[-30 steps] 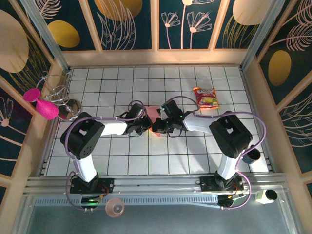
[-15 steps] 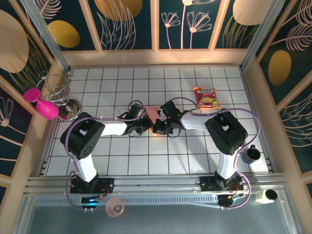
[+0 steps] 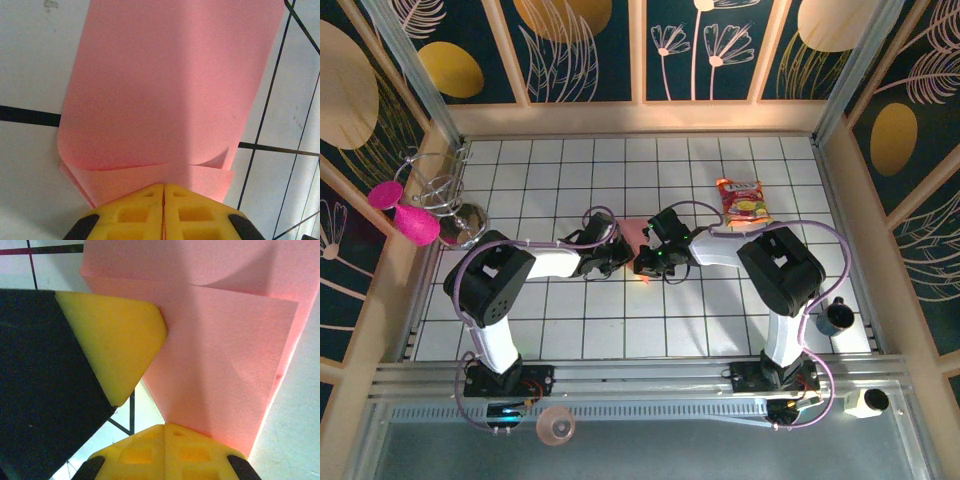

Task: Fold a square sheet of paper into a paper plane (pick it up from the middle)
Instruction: Third fold the triangle at the center of the table.

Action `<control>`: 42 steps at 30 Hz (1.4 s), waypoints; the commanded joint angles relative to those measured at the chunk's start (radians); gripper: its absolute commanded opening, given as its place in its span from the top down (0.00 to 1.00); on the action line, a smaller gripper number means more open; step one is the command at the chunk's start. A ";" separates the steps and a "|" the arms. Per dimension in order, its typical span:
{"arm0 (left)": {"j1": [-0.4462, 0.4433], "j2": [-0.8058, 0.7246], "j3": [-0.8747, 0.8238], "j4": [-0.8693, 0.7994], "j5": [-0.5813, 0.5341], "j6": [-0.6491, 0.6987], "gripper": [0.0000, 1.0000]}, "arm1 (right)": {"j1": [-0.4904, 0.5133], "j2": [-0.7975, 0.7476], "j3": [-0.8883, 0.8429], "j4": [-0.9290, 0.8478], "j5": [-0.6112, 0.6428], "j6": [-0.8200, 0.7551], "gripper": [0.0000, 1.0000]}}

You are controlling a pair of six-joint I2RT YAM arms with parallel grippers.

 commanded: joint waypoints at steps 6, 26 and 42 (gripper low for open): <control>-0.006 0.037 -0.041 -0.130 -0.022 0.018 0.92 | 0.002 0.000 -0.043 -0.027 0.013 -0.019 1.00; -0.005 0.018 -0.017 -0.132 0.002 0.043 0.91 | 0.004 -0.254 -0.118 0.008 0.037 -0.074 0.99; -0.004 -0.011 0.000 -0.111 0.033 0.043 0.91 | 0.003 -0.023 -0.026 -0.039 0.094 -0.094 1.00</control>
